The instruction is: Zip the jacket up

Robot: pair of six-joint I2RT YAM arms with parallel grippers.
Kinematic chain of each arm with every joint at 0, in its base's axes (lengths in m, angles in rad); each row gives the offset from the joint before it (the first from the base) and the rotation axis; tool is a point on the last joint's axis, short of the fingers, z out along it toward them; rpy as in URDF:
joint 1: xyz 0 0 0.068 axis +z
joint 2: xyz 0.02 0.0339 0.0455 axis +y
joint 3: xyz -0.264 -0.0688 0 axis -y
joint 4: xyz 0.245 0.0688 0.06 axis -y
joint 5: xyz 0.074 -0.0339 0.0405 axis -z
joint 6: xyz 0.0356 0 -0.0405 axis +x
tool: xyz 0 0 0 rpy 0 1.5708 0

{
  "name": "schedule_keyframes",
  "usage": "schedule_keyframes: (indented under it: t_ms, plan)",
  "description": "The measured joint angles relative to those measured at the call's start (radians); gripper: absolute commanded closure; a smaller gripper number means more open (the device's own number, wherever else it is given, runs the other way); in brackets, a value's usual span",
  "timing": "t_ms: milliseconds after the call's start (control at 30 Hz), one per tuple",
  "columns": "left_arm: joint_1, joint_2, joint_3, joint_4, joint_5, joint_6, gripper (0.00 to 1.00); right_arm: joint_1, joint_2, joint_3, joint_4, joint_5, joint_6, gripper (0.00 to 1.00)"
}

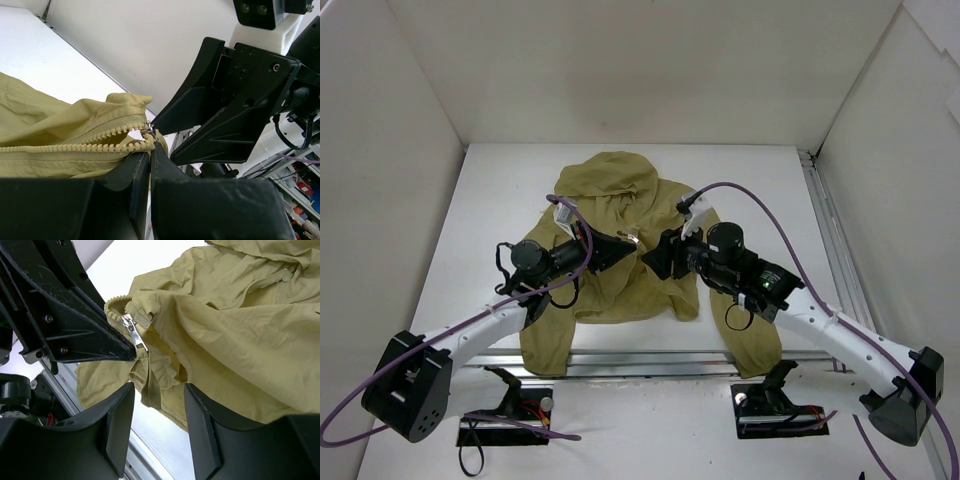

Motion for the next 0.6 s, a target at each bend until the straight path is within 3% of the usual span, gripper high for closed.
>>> schedule_keyframes:
  t_ms: [200, 267, 600]
  plan:
    - [0.0, 0.0, 0.0, 0.0, 0.0, 0.0, 1.0, 0.0, 0.005, 0.0, 0.0, -0.027, -0.012, 0.93]
    - [0.0, 0.0, 0.0, 0.0, 0.0, 0.0, 1.0, 0.0, 0.005, 0.0, 0.0, -0.033, -0.013, 1.0]
    - [0.0, 0.0, 0.0, 0.0, 0.0, 0.0, 1.0, 0.0, 0.005, 0.011, -0.002, -0.059, -0.012, 1.0]
